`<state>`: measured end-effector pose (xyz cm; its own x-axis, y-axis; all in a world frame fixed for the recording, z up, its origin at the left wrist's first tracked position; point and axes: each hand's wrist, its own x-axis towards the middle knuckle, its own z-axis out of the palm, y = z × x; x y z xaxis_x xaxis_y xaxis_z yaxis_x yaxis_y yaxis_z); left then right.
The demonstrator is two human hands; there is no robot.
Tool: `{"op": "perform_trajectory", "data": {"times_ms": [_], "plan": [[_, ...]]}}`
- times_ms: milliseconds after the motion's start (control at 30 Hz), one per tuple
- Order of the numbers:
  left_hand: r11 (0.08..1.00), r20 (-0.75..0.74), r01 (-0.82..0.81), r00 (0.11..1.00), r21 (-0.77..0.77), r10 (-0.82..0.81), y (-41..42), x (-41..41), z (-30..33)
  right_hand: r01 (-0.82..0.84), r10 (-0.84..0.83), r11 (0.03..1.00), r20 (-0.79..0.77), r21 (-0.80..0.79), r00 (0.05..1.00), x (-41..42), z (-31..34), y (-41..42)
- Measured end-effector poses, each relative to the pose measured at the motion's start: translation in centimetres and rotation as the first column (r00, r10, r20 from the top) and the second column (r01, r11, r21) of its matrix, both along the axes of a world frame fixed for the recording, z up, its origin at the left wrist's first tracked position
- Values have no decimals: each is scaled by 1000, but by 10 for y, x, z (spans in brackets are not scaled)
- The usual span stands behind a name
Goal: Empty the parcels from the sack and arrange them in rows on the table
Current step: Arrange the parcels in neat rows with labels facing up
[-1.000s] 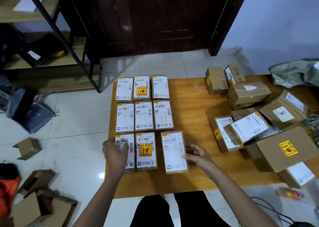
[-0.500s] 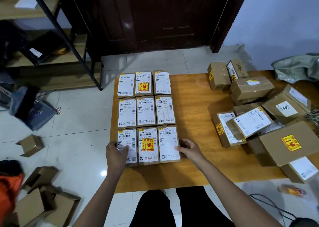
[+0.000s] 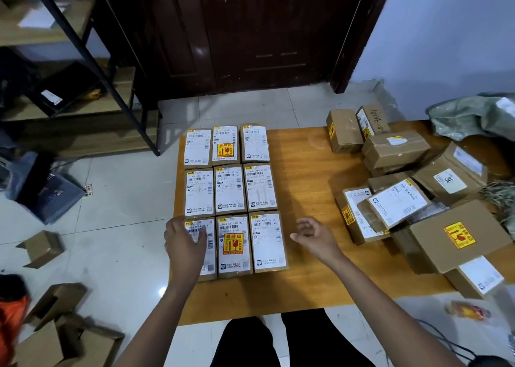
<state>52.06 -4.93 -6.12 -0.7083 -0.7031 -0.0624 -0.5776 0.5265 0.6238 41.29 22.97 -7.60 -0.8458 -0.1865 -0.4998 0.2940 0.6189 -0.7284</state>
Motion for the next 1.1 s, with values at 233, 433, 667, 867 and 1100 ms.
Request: {"op": "perform_trajectory", "data": {"times_ms": [233,433,667,867,1100], "plan": [[953,-148,294,948,76,-281,64,-87,35,53,-11,990,-301,131,953,-55,43,39],[782,-84,614,789,104,-609,160,-142,42,217,-80,931,-414,295,907,-89,62,102],[612,92,789,606,60,-790,259,-163,32,294,-133,797,-321,528,938,-115,65,172],[557,146,829,546,46,-825,307,-180,26,232,-138,764,-198,602,970,-130,60,194],[532,215,840,502,109,-837,326,-196,18,109,-94,885,-55,452,994,-149,54,192]]}}
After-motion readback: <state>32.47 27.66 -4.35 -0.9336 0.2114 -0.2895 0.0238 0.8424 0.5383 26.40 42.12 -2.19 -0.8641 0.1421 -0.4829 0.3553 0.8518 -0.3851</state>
